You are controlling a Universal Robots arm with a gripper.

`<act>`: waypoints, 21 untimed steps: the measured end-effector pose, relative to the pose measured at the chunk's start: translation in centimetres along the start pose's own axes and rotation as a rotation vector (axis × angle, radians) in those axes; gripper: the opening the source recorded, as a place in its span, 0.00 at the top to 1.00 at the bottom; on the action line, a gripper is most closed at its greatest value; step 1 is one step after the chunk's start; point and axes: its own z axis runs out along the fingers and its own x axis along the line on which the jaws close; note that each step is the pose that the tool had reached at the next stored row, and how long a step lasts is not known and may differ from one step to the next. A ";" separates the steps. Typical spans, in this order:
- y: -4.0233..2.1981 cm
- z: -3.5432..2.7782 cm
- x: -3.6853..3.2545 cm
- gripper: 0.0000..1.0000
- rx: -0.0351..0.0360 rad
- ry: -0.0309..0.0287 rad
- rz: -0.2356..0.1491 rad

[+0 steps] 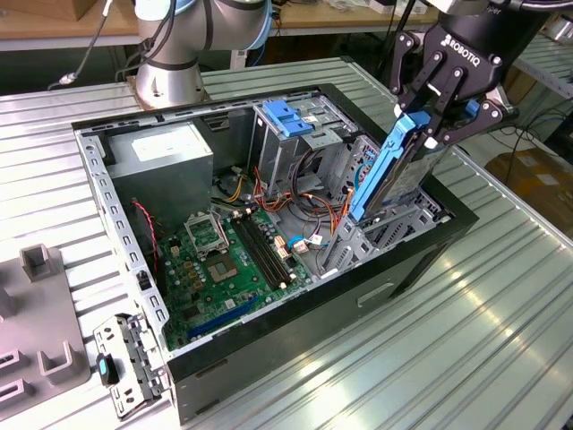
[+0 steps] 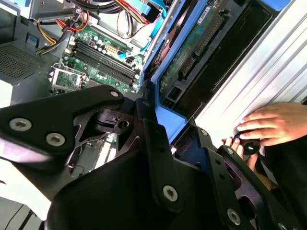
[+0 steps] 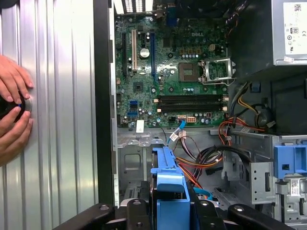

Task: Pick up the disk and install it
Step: 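Insert the disk into the insertion slot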

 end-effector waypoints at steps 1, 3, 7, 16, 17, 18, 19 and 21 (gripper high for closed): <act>0.00 0.05 0.00 0.63 0.0000 0.0001 0.000; 0.00 0.25 0.01 0.63 0.0000 0.0001 0.000; 0.00 0.57 0.02 0.63 -0.0007 0.0001 0.000; -0.01 0.98 0.04 0.63 -0.0020 0.0005 0.000; -0.01 0.98 0.04 0.63 -0.0019 0.0004 0.000; -0.01 0.99 0.03 0.63 -0.0019 0.0002 0.000; -0.01 0.99 0.03 0.63 -0.0019 0.0001 0.000; -0.01 0.99 0.03 0.63 -0.0019 0.0000 0.000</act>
